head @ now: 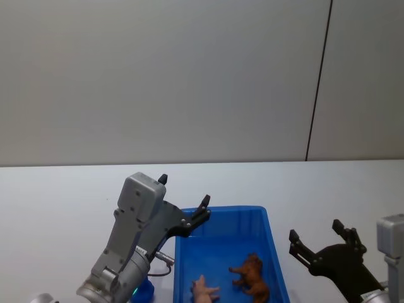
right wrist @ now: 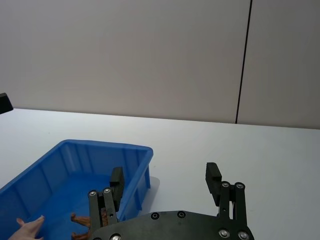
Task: Pick up the two dolls from the table and place them into the box.
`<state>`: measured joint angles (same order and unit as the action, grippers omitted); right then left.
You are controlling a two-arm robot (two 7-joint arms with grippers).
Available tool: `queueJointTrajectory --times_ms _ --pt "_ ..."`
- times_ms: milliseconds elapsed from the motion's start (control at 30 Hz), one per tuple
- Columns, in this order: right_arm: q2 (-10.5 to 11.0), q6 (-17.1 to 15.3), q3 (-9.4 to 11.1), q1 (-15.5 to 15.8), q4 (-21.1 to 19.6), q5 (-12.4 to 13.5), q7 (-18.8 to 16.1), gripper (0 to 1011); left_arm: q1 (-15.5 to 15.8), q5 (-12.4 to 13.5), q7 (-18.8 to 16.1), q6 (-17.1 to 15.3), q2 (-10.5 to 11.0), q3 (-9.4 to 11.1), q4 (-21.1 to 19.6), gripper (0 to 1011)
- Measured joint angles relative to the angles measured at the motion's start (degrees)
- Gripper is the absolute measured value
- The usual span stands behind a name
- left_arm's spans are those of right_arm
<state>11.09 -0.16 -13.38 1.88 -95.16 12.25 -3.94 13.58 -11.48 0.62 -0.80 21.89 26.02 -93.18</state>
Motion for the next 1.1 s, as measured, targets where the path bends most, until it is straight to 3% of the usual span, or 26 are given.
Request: queueJointTrajectory --times_ms 333,500,1100 --pt "0.8 0.8 0.6 1.2 -0.7 0.5 1.4 1001 -0.4 -0.3 -0.2 -0.5 0.3 -0.1 -0.5 1001" --pt "1.0 1.0 0.7 1.5 -0.9 0.7 1.8 1001 -1.4 -1.6 -1.2 -1.8 1.0 -0.5 -1.7 1001" --pt "1.3 1.3 0.9 2.0 -1.2 0.9 2.4 1001 -6.6 -9.8 -6.9 -8.8 4.8 -2.5 -7.2 1001"
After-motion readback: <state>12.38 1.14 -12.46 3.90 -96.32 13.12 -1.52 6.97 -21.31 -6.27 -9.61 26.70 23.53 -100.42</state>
